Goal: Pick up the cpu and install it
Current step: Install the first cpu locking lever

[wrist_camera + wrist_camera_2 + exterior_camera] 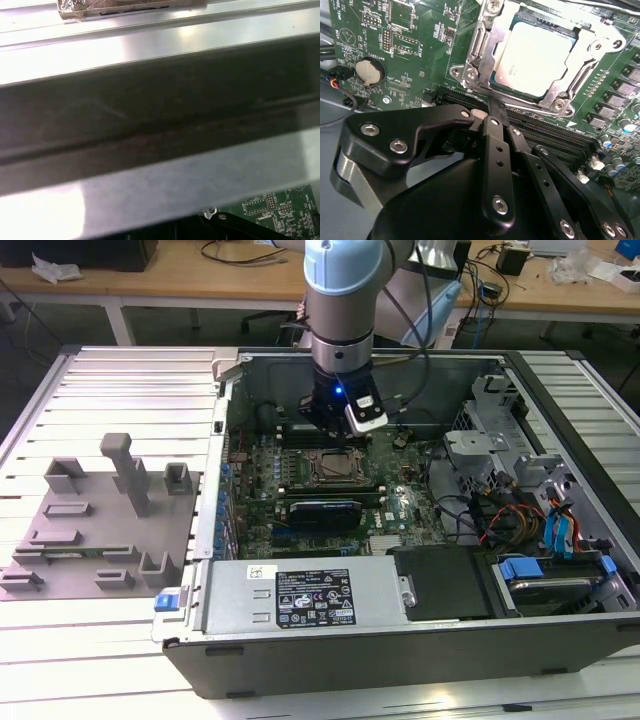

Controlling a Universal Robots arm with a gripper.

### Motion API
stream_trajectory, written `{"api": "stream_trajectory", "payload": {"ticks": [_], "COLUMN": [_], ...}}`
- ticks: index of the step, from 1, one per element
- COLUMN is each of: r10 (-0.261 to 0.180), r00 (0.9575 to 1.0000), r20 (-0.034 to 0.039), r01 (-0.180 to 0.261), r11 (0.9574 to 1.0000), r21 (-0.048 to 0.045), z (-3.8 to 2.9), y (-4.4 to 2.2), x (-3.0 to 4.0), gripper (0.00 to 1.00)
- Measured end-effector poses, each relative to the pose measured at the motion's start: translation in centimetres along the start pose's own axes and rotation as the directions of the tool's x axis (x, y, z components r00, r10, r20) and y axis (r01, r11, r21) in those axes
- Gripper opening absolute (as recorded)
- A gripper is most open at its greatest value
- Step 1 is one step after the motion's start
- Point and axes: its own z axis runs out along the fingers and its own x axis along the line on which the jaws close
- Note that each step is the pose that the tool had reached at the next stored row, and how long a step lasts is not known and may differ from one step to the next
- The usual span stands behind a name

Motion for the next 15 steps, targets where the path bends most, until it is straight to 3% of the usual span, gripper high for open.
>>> {"api": "stream_trajectory", "payload": {"ticks": [7, 9, 15], "r10": [-0.005, -0.007, -0.008], "r00": [0.9997, 0.9993, 0.9992], "r20": [0.0238, 0.0361, 0.0393], "r01": [0.004, 0.007, 0.007], "r11": [0.9999, 0.9998, 0.9998], "r21": [0.0138, 0.0211, 0.0212], "z": [0.0, 0.03, 0.03], "y": [-0.05, -0.07, -0.08], "x": [0.2, 0.28, 0.3], "gripper": [0.11, 0.11, 0.11]}}
